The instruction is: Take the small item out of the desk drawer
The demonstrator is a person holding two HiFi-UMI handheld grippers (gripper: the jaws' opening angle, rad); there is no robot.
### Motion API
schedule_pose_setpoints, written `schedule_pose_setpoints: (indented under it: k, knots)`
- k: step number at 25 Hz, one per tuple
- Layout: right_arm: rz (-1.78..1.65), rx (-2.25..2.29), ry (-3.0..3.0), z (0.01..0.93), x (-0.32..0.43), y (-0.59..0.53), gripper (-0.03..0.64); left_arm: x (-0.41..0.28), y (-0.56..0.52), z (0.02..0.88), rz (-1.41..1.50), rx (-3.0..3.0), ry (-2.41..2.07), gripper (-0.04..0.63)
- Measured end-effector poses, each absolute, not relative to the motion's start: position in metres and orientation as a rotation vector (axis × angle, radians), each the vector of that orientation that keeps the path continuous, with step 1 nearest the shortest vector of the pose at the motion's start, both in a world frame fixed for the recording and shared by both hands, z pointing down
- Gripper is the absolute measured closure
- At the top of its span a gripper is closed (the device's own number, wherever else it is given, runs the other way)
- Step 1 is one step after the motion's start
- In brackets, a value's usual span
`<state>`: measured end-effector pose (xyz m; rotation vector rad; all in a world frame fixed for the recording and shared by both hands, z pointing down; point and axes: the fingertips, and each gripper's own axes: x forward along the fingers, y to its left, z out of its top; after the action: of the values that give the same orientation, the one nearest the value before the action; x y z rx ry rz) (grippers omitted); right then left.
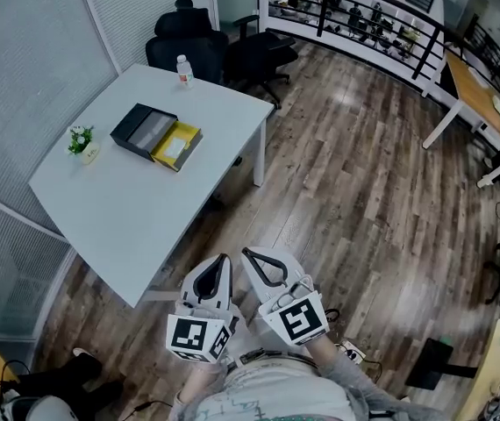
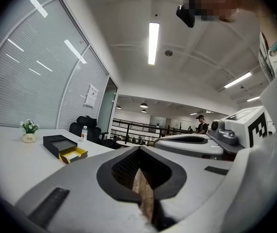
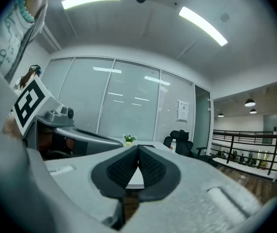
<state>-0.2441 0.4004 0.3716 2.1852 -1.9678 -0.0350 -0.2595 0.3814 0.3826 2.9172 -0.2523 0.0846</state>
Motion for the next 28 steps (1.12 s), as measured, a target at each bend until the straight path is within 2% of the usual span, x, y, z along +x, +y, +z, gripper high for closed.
schedule_pose_setpoints:
  k: [7,28]
  knots:
    - [-0.028,2.200,-1.945,0.372,-0.226,0.384,0.615,-0.241,0.360,0.386,0.085,2.926,-0.249,0.598]
    - [-0.067,2.283,-1.856,0.367,-0.118,0.258,0.615,-0.125,0.238,0.383,0.086,2.953,-0.090,0.598]
